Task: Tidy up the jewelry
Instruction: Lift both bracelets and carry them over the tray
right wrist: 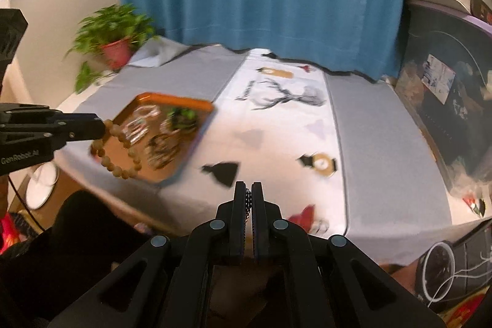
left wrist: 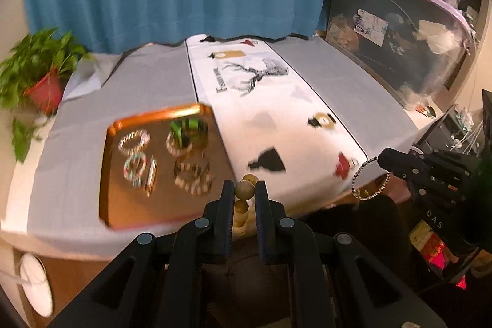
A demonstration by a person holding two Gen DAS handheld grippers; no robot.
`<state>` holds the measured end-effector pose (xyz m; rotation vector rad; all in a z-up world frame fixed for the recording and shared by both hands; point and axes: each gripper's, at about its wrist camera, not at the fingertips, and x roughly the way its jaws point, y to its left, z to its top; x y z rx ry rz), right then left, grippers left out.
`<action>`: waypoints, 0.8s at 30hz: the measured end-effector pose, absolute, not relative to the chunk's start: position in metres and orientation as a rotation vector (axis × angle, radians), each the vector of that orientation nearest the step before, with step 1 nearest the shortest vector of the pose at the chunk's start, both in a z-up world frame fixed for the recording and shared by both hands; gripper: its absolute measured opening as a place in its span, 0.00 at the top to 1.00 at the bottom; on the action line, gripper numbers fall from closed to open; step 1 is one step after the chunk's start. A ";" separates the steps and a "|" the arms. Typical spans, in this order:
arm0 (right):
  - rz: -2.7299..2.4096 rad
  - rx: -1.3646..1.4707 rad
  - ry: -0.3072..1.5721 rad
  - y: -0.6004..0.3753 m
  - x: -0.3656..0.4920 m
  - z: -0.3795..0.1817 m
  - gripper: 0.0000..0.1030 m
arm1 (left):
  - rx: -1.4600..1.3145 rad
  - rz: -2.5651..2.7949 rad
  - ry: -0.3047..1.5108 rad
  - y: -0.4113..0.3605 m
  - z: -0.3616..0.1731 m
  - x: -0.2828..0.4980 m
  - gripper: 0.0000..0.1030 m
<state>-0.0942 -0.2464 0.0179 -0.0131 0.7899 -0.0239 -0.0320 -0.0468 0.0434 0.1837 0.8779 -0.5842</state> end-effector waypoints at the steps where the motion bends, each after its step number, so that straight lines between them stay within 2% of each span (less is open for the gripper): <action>1: -0.011 -0.014 0.792 -0.238 -0.104 0.018 0.97 | 0.179 -0.580 0.877 -0.040 0.042 -0.041 0.90; 12: 0.102 -0.065 0.816 -0.172 -0.176 0.012 0.97 | 0.129 -0.504 0.891 0.025 0.022 -0.114 0.90; 24: 0.126 -0.107 0.818 -0.143 -0.197 0.013 0.97 | 0.115 -0.529 0.856 0.033 0.022 -0.137 0.90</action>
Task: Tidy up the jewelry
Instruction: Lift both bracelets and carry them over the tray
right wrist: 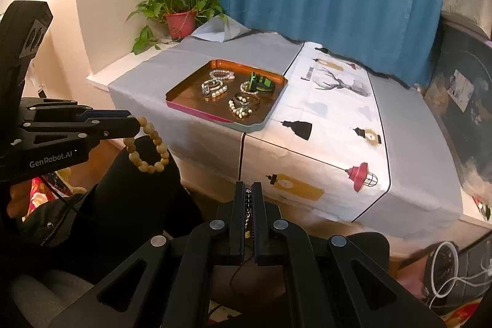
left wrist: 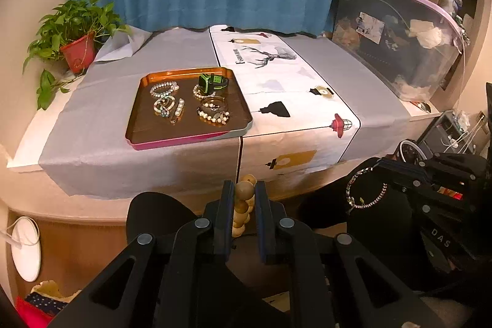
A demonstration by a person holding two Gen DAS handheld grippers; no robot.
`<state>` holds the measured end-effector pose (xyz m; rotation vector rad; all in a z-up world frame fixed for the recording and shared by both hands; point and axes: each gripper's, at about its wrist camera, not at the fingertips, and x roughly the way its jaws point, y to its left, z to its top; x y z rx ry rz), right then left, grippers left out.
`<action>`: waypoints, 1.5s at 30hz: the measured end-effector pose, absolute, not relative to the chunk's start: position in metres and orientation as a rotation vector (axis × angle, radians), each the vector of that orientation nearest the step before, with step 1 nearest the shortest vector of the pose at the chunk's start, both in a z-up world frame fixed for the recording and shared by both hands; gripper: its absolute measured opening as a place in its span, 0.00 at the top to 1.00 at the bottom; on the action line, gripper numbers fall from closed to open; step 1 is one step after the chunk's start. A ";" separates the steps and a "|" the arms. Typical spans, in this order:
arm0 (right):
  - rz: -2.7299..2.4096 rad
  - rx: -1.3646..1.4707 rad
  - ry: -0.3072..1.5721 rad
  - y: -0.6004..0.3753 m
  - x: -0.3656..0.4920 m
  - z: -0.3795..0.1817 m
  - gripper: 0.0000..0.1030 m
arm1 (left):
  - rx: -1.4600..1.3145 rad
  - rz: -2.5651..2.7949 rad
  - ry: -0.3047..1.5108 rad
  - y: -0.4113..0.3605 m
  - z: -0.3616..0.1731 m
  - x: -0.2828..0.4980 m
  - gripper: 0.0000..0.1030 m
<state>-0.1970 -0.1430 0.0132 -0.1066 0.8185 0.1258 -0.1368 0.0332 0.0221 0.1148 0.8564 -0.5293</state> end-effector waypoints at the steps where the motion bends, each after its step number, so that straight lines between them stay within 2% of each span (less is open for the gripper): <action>1: 0.124 -0.108 0.818 -0.142 -0.197 0.013 0.97 | 0.114 -0.529 0.853 0.034 0.023 -0.137 0.90; 21: 0.128 -0.109 0.859 -0.141 -0.178 0.004 0.97 | 0.093 -0.509 0.883 0.040 0.013 -0.118 0.90; 45: 0.166 -0.171 0.853 -0.107 -0.066 0.017 0.97 | 0.002 -0.444 0.838 0.096 0.024 -0.008 0.90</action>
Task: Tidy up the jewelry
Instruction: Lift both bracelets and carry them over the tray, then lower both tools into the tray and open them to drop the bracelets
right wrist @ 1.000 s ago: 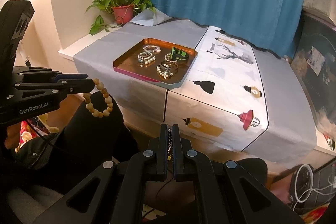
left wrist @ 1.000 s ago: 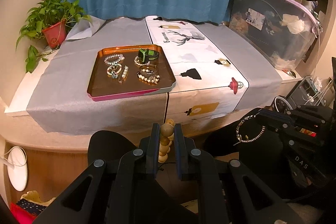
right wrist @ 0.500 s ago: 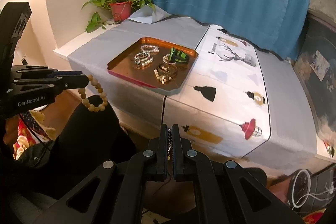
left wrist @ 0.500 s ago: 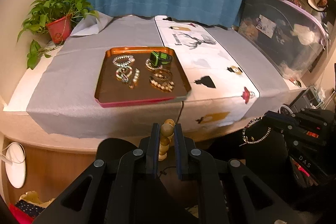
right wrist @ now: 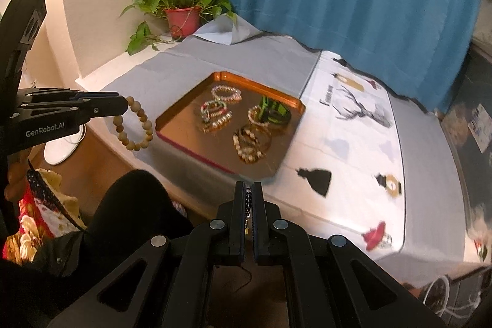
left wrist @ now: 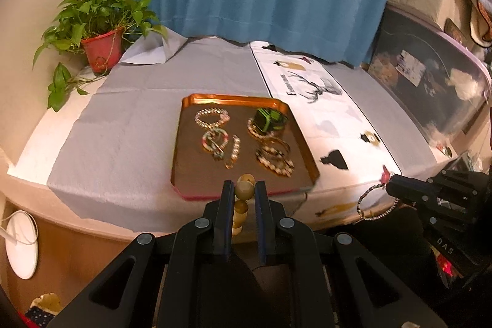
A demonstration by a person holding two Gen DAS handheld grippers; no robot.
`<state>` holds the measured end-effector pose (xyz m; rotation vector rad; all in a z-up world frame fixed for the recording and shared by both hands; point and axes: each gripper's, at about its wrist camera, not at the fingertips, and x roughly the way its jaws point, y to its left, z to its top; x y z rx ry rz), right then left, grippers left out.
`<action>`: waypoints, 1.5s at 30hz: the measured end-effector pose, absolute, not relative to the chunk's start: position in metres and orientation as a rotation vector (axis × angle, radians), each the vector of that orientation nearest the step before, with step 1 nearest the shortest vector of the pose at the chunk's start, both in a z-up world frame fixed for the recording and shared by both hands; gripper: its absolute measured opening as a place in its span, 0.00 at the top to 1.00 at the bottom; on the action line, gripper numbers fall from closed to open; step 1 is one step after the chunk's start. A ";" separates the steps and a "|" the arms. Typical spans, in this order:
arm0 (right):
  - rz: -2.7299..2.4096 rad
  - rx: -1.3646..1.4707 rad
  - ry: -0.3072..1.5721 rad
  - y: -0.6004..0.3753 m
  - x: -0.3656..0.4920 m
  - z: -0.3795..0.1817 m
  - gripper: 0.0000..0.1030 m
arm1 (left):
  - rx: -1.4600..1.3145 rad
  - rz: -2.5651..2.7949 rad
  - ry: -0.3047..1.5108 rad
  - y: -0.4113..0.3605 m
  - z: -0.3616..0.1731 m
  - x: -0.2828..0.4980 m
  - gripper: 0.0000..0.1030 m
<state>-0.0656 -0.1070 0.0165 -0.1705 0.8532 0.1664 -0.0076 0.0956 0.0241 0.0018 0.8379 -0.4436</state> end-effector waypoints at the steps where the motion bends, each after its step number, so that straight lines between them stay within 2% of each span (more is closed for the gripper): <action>1: 0.172 -0.172 0.852 -0.105 -0.059 0.017 0.97 | 0.001 -0.443 0.837 0.097 0.024 -0.003 0.90; 13: 0.245 -0.178 0.834 -0.076 0.018 0.006 0.97 | 0.007 -0.443 0.833 0.089 0.012 0.063 0.90; 32: 0.291 -0.136 0.899 -0.063 0.096 -0.053 0.96 | 0.077 -0.416 0.947 0.067 -0.051 0.130 0.88; 34: 0.304 -0.121 0.922 -0.066 0.101 -0.064 0.94 | 0.102 -0.392 0.963 0.066 -0.058 0.132 0.74; 35: 0.296 -0.126 0.954 -0.066 0.104 -0.072 0.89 | 0.104 -0.366 0.978 0.068 -0.061 0.133 0.45; 36: 0.274 -0.139 0.987 -0.067 0.105 -0.079 0.78 | 0.098 -0.341 0.984 0.071 -0.063 0.133 0.17; 37: 0.247 -0.148 1.015 -0.068 0.106 -0.085 0.68 | 0.081 -0.318 0.979 0.075 -0.064 0.131 0.11; 38: 0.225 -0.145 1.033 -0.071 0.104 -0.090 0.48 | 0.058 -0.309 0.960 0.081 -0.062 0.126 0.09; 39: 0.218 -0.138 1.035 -0.075 0.101 -0.091 0.35 | 0.048 -0.304 0.952 0.084 -0.062 0.123 0.09; 45: 0.169 -0.151 1.040 -0.087 0.059 -0.090 0.32 | 0.029 -0.223 0.990 0.100 -0.067 0.087 0.08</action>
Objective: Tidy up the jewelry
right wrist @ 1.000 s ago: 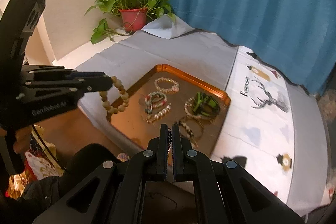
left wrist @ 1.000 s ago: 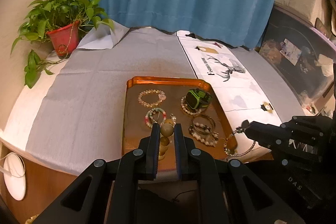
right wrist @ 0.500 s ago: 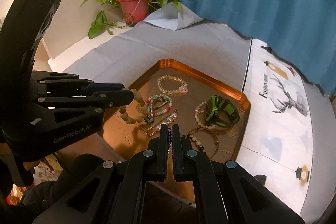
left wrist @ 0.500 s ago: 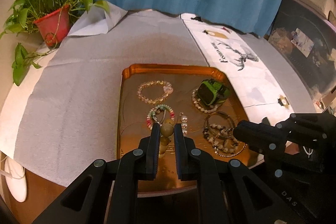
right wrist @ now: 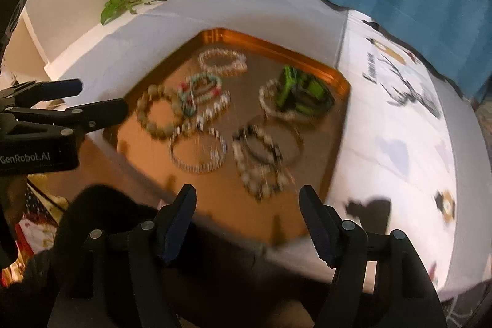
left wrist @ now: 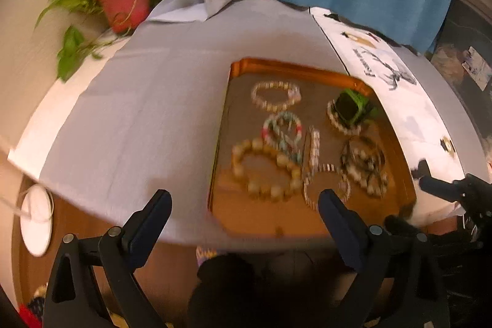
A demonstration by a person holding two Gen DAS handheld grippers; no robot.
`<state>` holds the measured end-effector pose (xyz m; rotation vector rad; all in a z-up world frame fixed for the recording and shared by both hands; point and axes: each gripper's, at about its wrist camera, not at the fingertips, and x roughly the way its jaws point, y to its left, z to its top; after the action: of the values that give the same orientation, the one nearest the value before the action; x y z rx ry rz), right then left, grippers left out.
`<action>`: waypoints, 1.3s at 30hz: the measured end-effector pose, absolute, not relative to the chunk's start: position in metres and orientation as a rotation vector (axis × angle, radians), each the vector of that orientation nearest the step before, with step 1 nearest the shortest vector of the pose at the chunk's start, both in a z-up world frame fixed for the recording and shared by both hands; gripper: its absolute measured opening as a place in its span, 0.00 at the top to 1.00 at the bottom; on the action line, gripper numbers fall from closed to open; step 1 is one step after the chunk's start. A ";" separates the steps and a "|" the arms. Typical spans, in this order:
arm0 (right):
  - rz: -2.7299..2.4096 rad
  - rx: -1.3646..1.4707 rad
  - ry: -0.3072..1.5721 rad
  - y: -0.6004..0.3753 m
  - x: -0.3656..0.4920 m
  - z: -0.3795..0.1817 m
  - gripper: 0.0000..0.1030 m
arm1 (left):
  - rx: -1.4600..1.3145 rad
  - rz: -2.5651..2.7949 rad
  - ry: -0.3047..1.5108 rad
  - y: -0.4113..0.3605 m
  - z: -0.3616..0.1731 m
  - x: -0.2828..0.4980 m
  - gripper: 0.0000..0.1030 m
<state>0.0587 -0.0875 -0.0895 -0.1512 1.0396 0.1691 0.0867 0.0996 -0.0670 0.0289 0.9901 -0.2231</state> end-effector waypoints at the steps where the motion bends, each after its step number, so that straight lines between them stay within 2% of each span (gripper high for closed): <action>1: 0.161 -0.148 1.039 -0.089 0.049 -0.087 0.32 | 0.027 -0.218 0.991 0.100 -0.066 0.078 0.08; 17: 0.049 -0.147 0.827 -0.100 -0.080 -0.017 0.25 | 0.080 -0.219 0.854 0.081 -0.004 -0.044 0.08; 39: 0.005 -0.131 0.751 -0.107 -0.100 -0.012 0.24 | 0.113 -0.210 0.775 0.068 0.011 -0.075 0.07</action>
<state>-0.1000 -0.1073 -0.0118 -0.1314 0.7511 0.0049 -0.0746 0.0679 0.0112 0.1127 0.7750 -0.2102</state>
